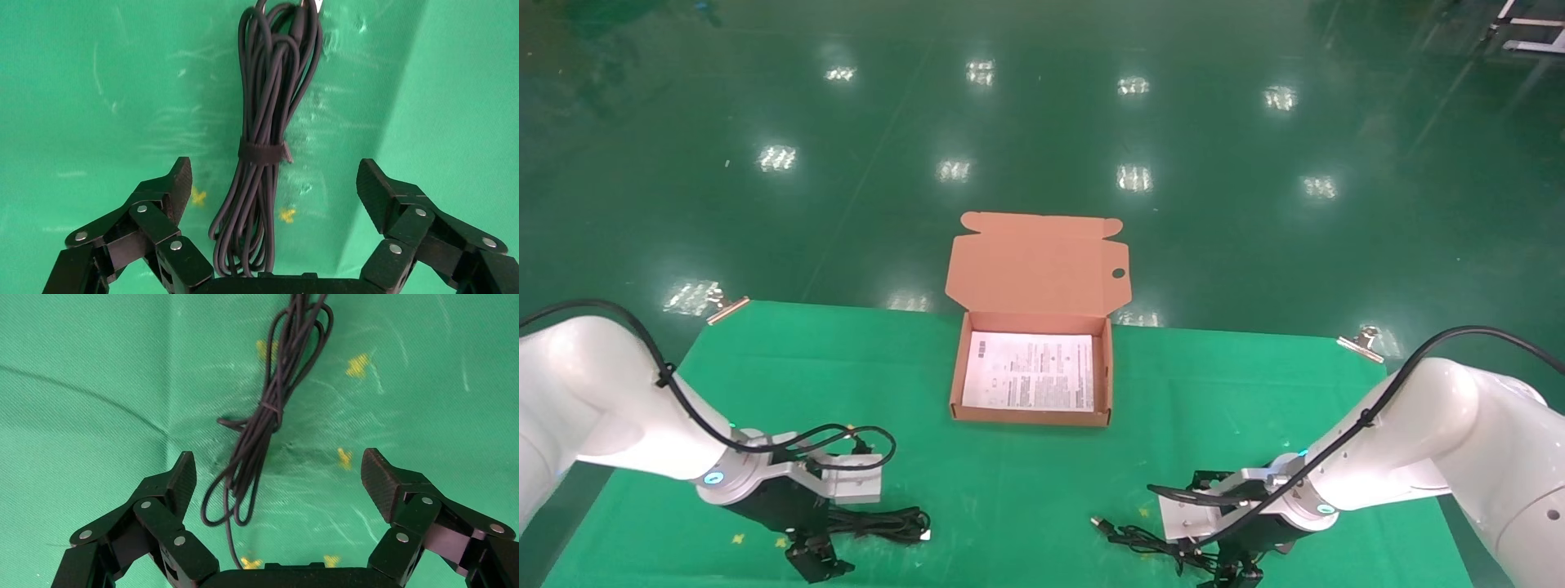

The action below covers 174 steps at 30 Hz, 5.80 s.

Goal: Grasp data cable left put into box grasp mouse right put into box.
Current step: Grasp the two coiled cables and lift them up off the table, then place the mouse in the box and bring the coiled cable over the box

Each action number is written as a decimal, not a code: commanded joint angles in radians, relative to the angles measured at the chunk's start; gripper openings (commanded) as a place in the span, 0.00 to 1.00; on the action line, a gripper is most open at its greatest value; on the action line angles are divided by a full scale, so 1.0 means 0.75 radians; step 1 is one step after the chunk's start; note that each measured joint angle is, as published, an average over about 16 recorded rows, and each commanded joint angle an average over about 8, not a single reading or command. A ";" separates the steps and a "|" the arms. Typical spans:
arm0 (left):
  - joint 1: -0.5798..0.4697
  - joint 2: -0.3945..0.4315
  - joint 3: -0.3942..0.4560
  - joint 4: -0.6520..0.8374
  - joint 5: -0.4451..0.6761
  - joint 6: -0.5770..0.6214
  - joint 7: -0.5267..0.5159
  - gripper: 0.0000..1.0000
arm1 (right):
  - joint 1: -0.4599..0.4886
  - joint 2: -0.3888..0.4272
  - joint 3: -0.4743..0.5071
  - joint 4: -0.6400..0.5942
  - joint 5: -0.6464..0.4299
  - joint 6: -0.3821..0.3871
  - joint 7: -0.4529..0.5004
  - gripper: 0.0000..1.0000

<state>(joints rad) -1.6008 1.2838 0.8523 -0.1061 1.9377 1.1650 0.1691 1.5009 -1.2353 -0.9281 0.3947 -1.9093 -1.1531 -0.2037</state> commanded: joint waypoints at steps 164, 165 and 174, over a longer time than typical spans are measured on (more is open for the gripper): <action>-0.189 -0.297 0.064 -1.133 0.597 -0.180 -0.745 0.00 | 0.076 -0.170 -0.276 -0.047 1.062 0.723 -0.052 0.37; -0.189 -0.297 0.064 -1.133 0.597 -0.180 -0.745 0.00 | 0.073 -0.170 -0.282 -0.051 1.066 0.721 -0.048 0.49; -0.187 -0.295 0.064 -1.133 0.595 -0.180 -0.745 0.00 | 0.063 -0.161 -0.300 -0.051 1.078 0.713 -0.038 1.00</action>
<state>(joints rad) -1.7357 1.0701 0.8994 -0.9535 2.3797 1.0216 -0.3906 1.5482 -1.3501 -1.1536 0.3649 -1.1010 -0.6177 -0.2323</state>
